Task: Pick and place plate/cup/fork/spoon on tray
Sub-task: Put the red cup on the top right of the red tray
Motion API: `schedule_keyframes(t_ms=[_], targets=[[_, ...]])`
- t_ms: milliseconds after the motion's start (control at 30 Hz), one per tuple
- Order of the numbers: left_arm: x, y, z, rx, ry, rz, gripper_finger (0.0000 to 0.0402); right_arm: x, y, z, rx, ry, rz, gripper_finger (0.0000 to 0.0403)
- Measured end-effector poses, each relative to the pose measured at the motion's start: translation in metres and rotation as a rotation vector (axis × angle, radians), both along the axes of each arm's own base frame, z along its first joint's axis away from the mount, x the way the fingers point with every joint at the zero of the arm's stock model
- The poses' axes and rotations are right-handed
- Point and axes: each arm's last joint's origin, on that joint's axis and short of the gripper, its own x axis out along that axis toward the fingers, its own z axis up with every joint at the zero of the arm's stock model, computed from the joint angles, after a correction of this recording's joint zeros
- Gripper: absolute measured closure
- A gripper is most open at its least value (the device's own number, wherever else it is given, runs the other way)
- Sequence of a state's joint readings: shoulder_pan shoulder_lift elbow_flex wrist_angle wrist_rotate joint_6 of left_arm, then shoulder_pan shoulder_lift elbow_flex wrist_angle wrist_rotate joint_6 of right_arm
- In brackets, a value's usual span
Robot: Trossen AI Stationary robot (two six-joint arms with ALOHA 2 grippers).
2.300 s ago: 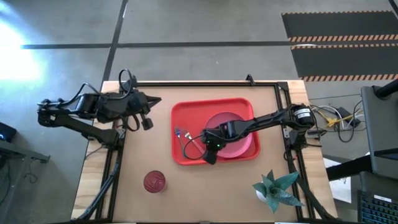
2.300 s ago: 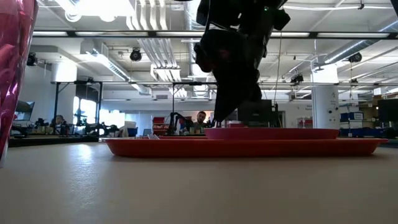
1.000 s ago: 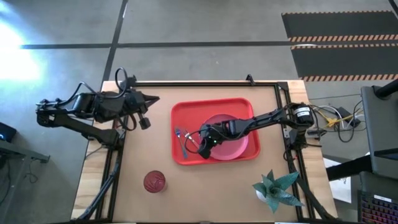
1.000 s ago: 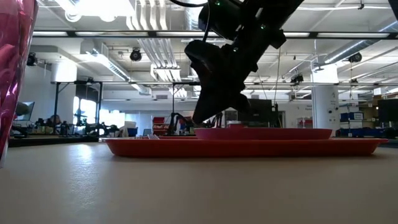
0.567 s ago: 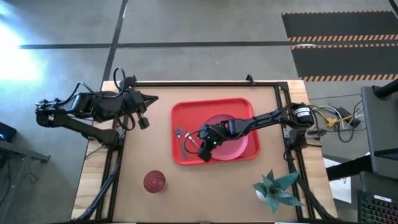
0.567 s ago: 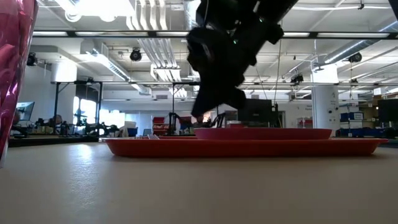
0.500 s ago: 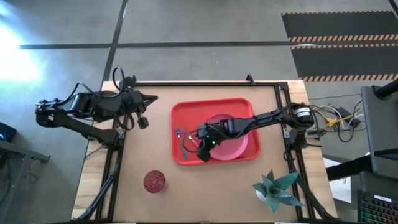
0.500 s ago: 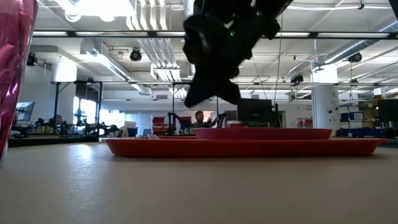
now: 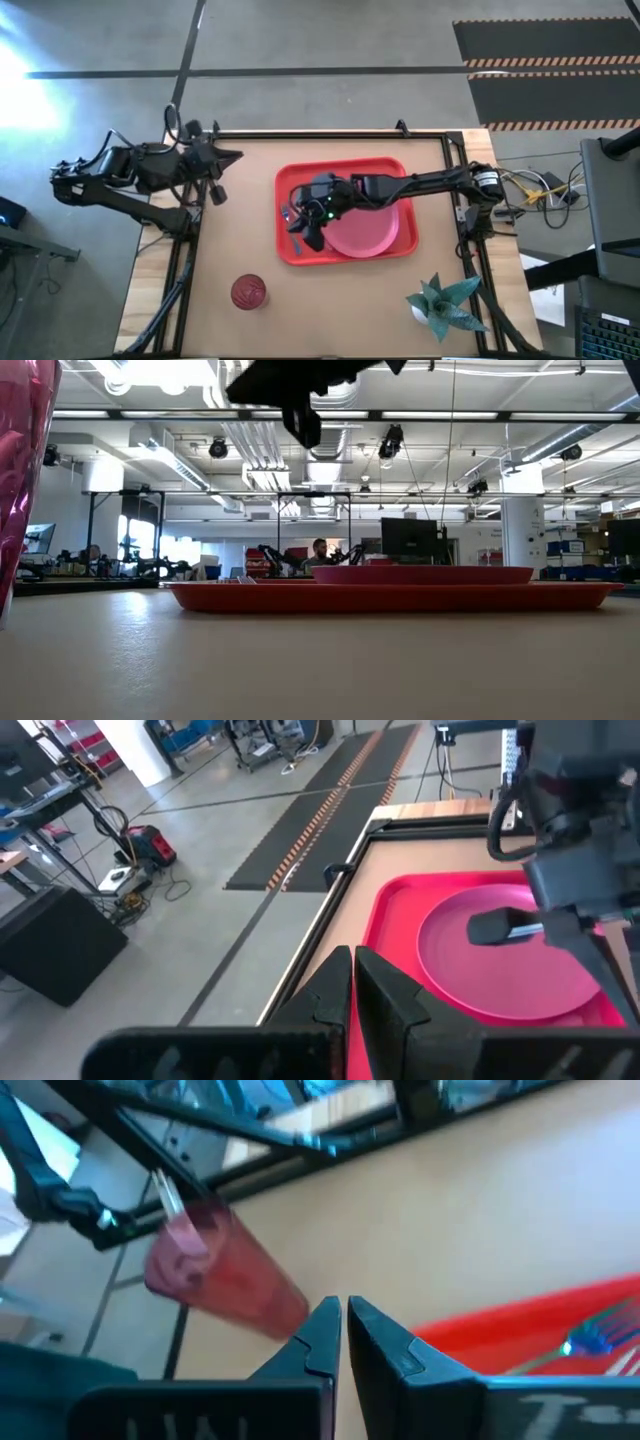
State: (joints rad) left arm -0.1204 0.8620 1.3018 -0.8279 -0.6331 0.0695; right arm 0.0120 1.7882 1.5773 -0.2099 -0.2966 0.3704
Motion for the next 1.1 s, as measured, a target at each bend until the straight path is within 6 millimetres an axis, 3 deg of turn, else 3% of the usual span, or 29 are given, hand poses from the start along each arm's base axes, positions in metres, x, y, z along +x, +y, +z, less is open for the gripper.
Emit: schedule_keyframes(t_ms=[400, 567, 667, 867, 1100], targets=[[-0.022, 0.002, 0.002, 0.018, 0.002, -0.04, 0.0401, 0.002, 0.003, 0.039, 0.031, -0.017, 0.016, 0.0274], [-0.018, -0.004, -0.024, -0.231, 0.231, -0.148, 0.0401, -0.003, 0.004, 0.08, -0.05, -0.085, 0.067, 0.0245], [-0.014, -0.01, -0.036, -0.44, 0.352, -0.198, 0.0401, -0.012, 0.003, 0.109, -0.125, -0.101, 0.087, 0.0242], [0.011, -0.02, -0.057, -0.668, 0.485, -0.299, 0.0402, -0.032, 0.001, 0.157, -0.246, -0.154, 0.086, 0.0248], [0.045, -0.032, -0.087, -0.908, 0.696, -0.37, 0.038, -0.056, -0.002, 0.181, -0.338, -0.093, 0.039, 0.0259]])
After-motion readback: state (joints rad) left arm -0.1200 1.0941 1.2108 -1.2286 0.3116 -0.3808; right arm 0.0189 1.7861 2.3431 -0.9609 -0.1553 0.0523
